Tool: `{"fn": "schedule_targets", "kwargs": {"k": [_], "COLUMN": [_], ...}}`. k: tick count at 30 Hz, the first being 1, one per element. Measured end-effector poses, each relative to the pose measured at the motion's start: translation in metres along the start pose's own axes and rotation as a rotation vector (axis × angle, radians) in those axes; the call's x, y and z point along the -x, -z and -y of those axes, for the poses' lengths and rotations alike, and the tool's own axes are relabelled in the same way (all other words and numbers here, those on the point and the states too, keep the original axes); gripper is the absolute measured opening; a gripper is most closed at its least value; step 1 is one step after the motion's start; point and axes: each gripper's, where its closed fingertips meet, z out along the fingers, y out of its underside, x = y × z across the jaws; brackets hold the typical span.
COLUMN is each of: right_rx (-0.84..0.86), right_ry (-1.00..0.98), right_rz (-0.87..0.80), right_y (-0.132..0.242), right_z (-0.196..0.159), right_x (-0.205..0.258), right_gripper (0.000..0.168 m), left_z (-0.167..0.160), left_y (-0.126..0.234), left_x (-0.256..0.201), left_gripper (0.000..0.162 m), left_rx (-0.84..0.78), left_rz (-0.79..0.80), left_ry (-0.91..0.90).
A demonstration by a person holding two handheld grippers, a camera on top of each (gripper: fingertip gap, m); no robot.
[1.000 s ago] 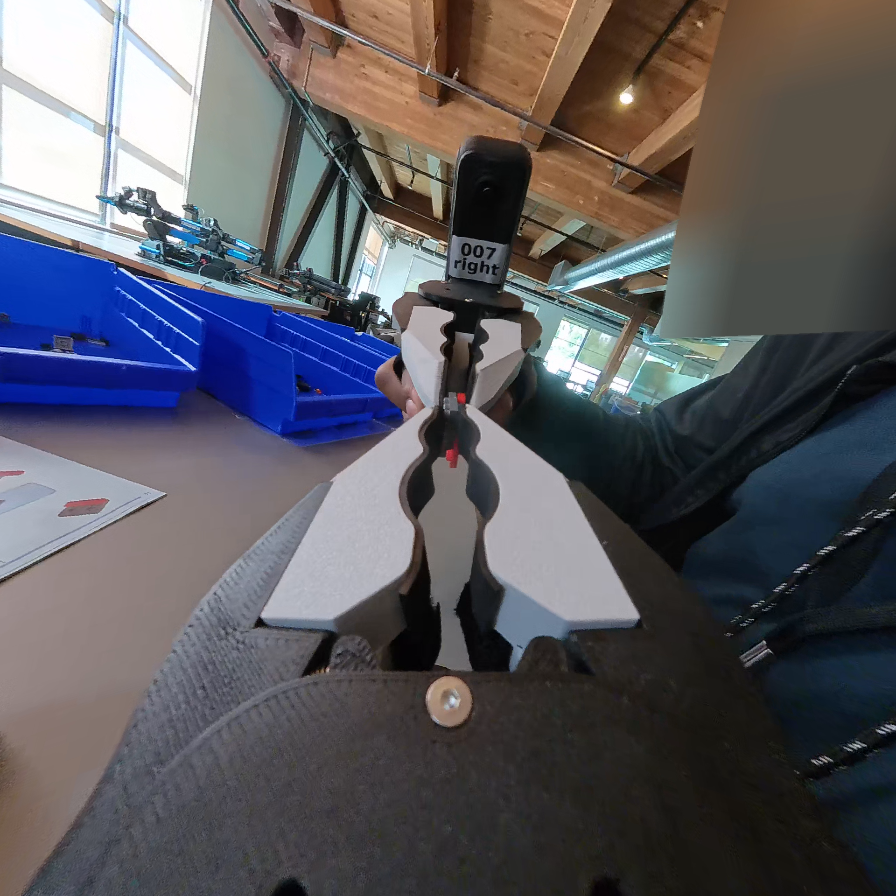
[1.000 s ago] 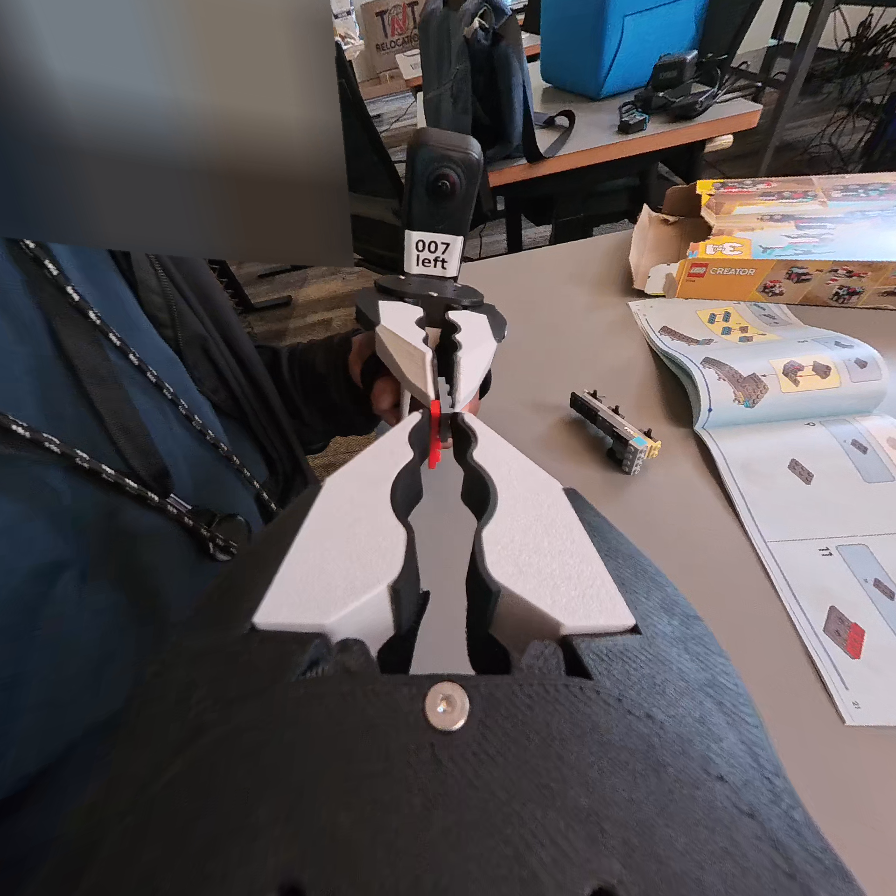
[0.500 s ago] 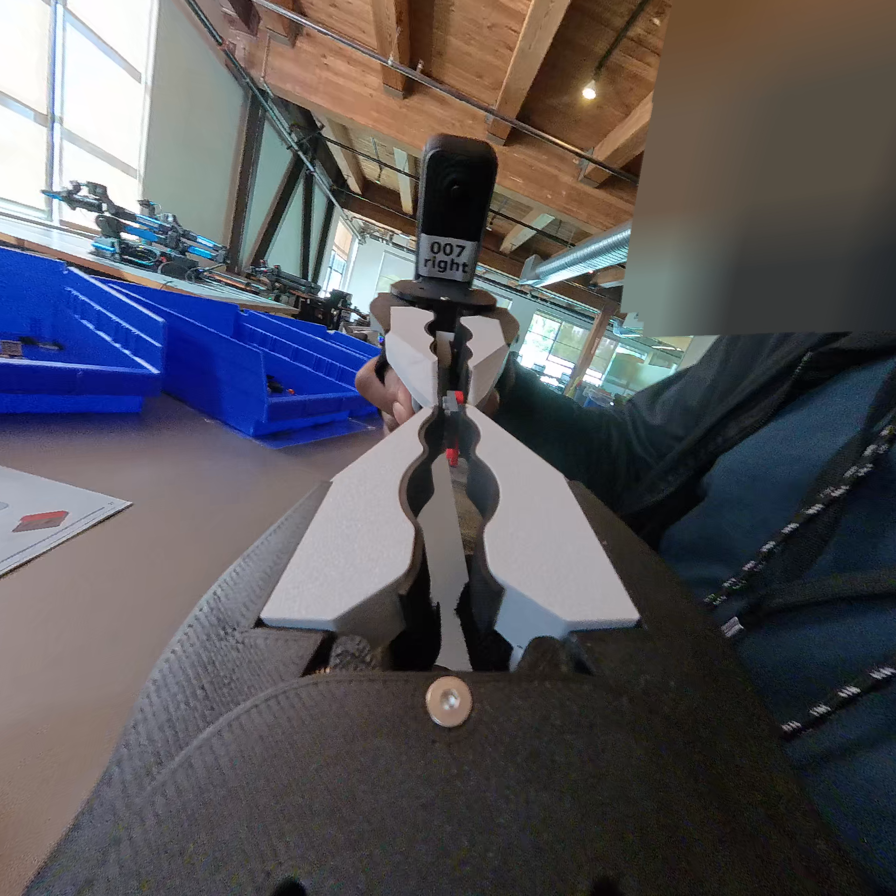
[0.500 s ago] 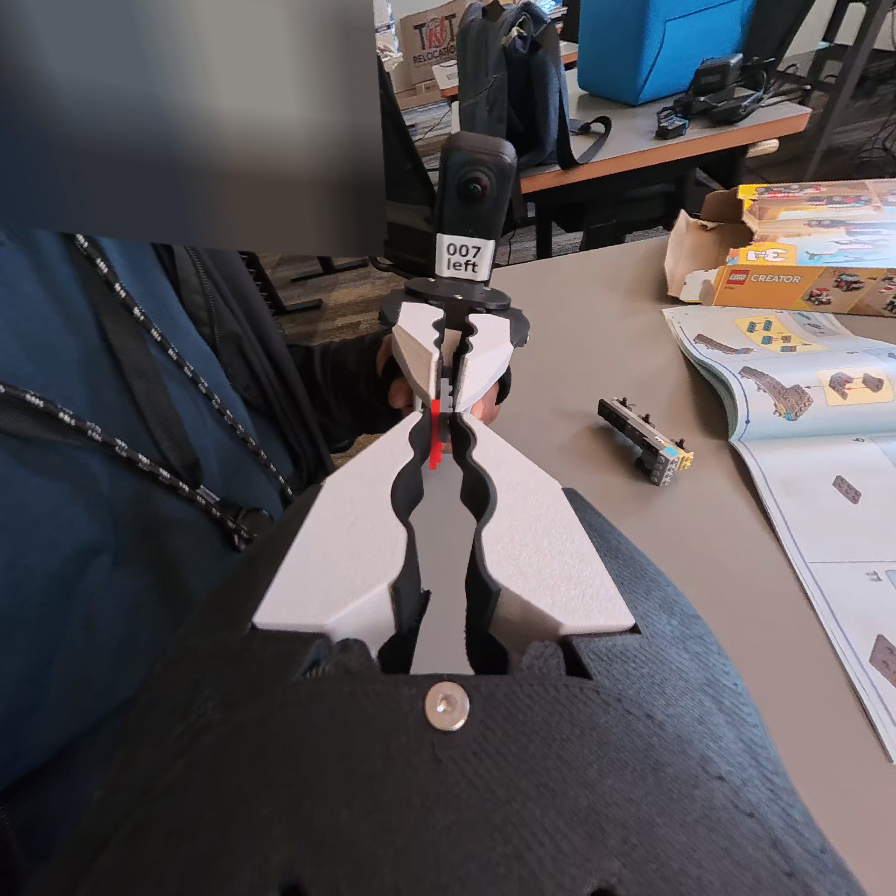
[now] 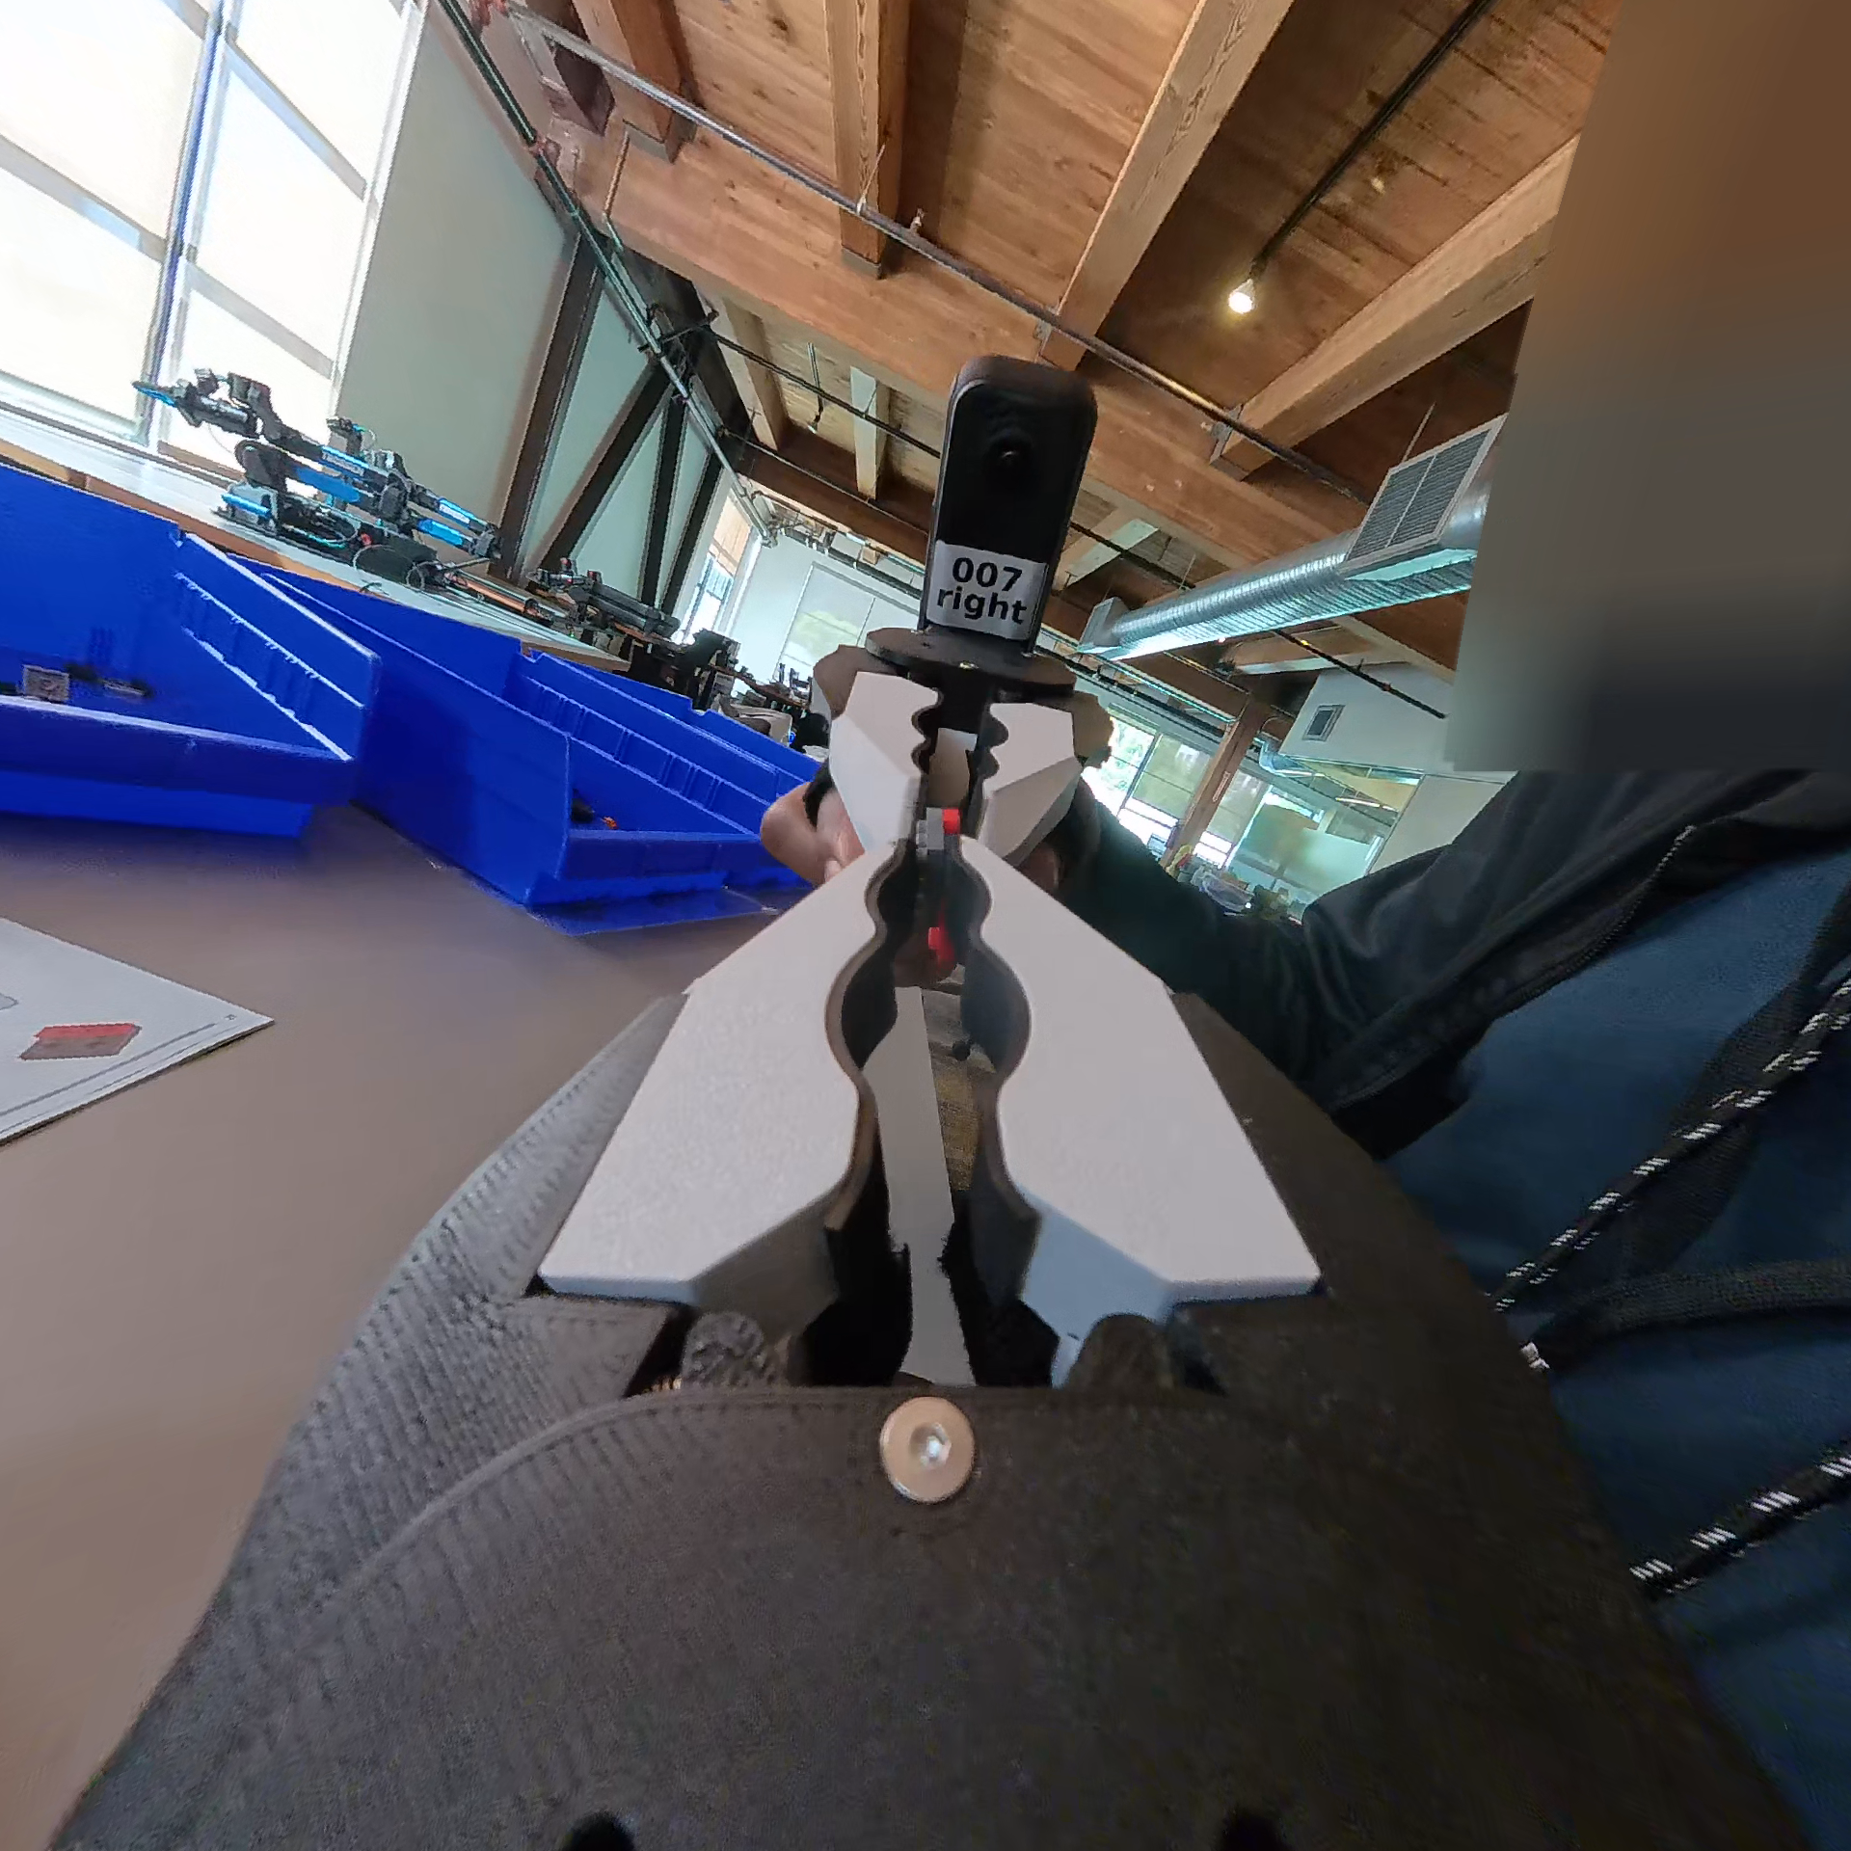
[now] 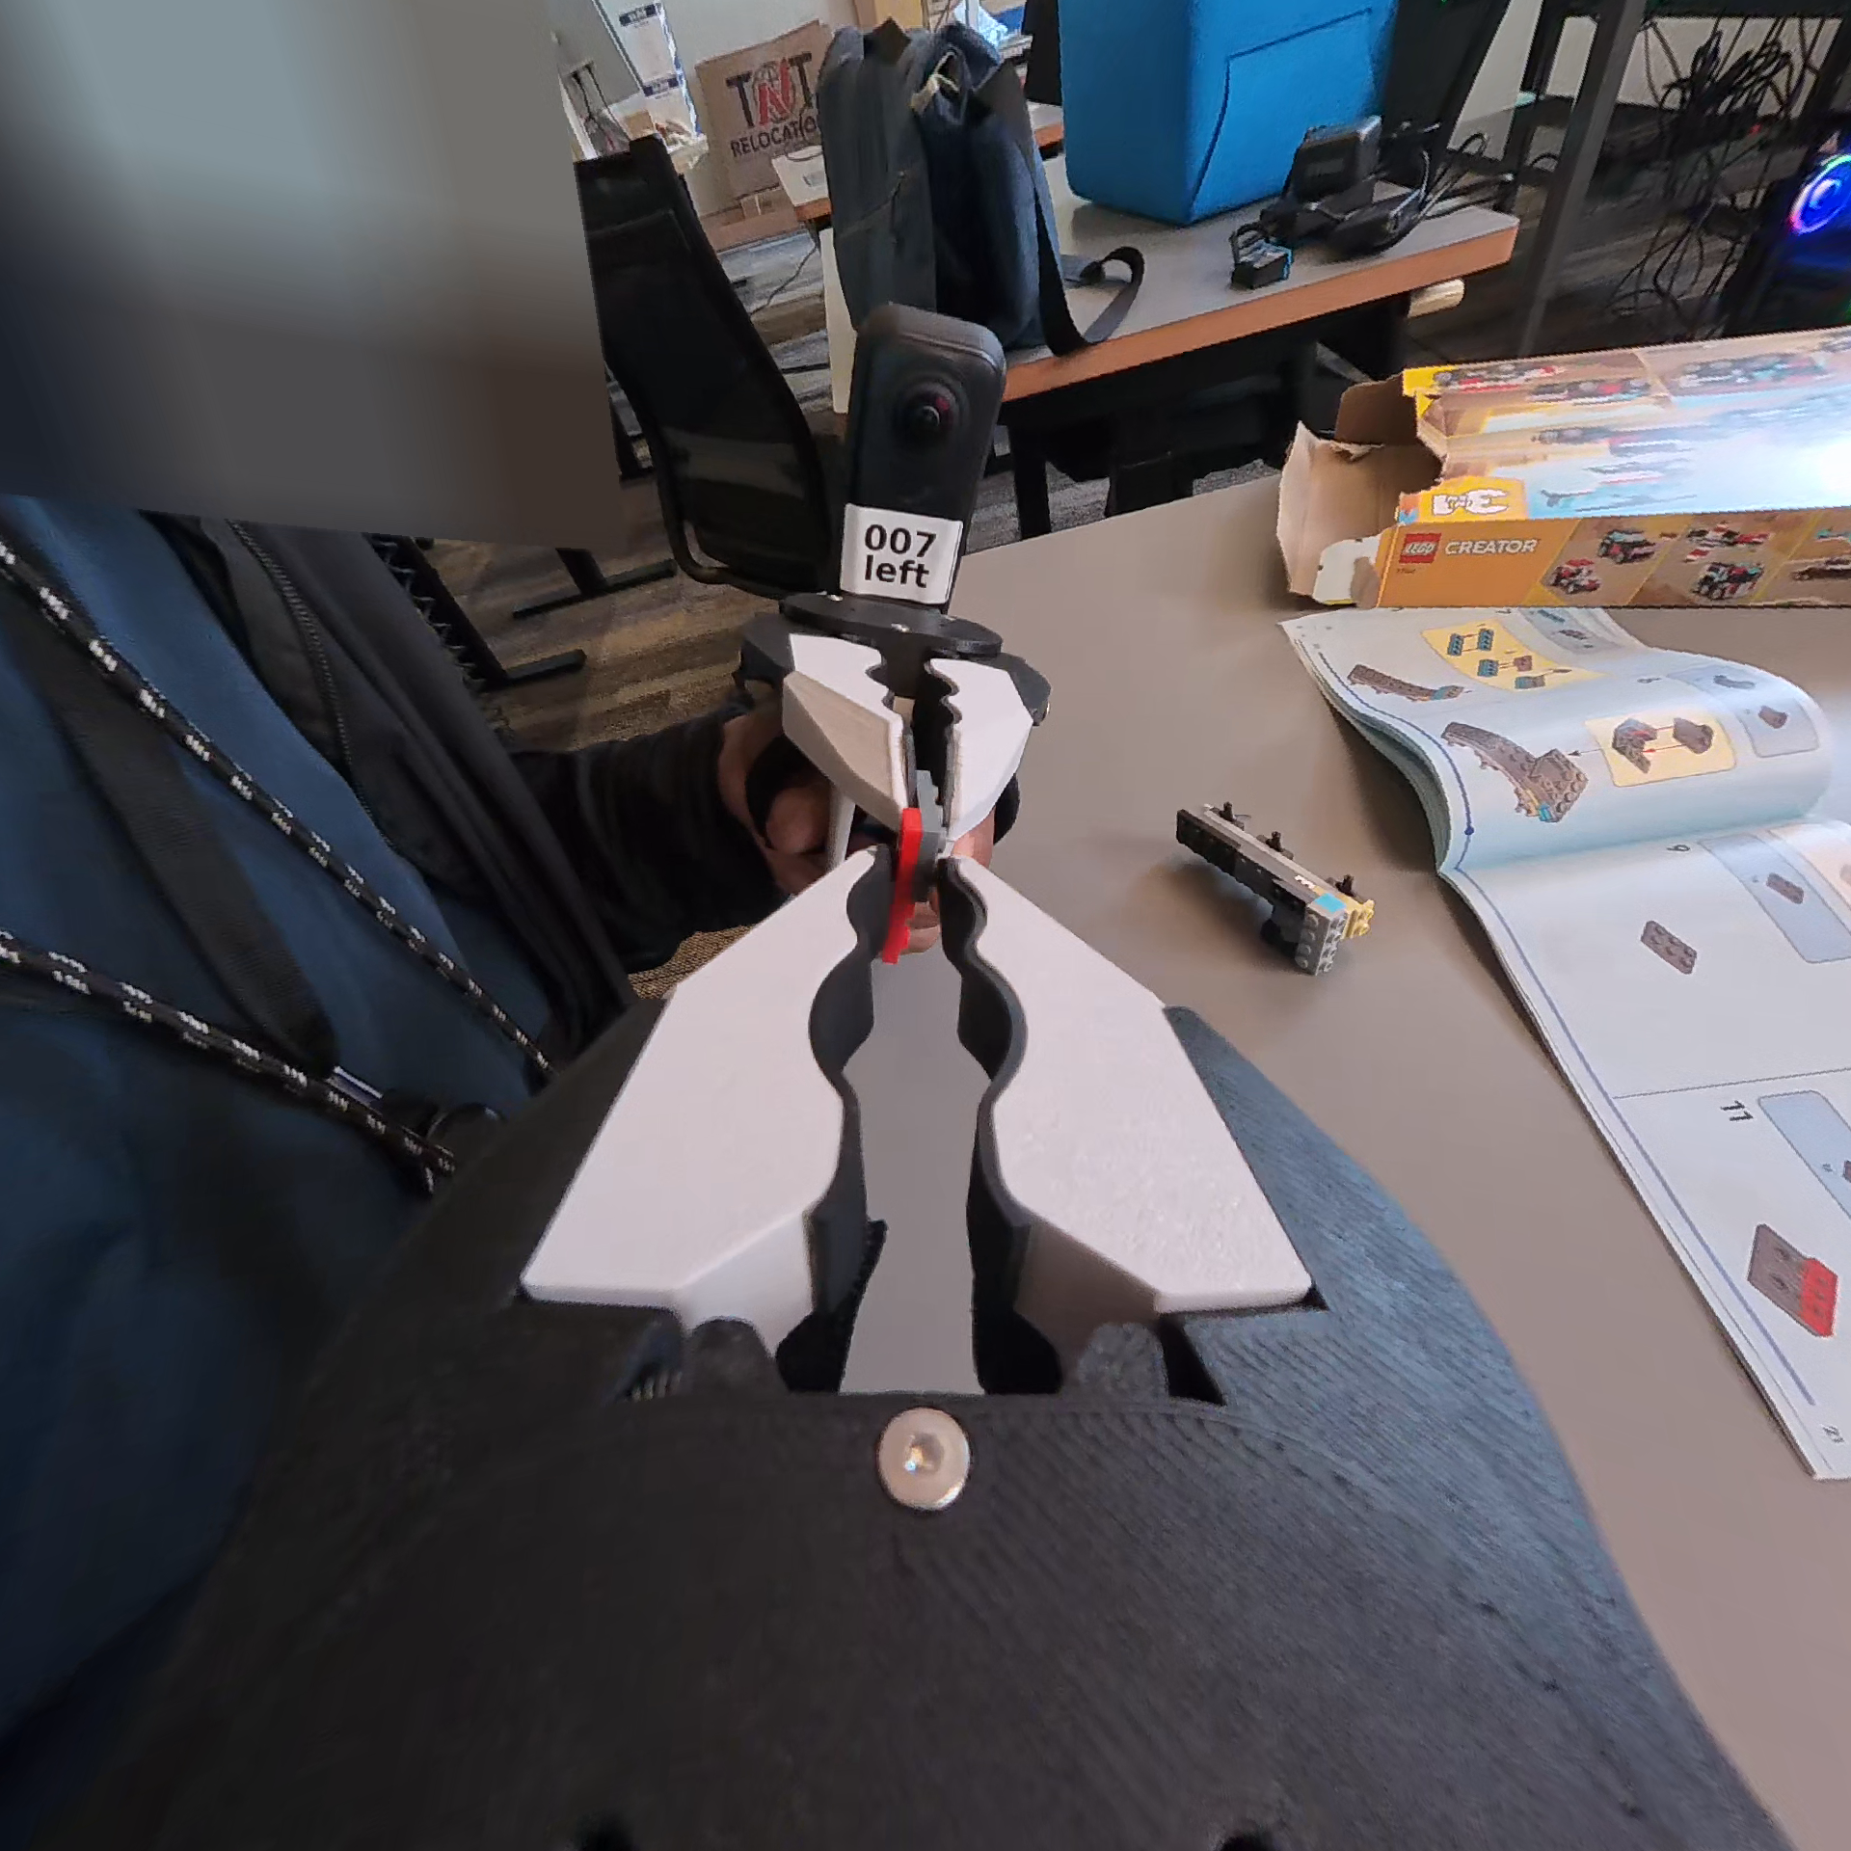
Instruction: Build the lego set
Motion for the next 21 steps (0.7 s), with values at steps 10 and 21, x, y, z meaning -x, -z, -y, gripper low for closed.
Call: {"fn": "schedule_targets", "kwargs": {"k": [10, 21], "right_rx": [0.04, -0.038], "right_ry": [0.016, -0.033], "right_rz": [0.021, -0.058], "right_y": [0.001, 0.003], "right_z": [-0.006, 0.001], "right_x": [0.006, -0.008], "right_gripper": [0.008, 0.026], "left_z": [-0.006, 0.002], "left_y": [0.0, 0.007], "left_x": [-0.006, 0.012], "left_gripper": [0.004, 0.004], "left_rx": [0.042, -0.046], "left_rz": [-0.03, 0.002], "left_ry": [-0.005, 0.168]}}
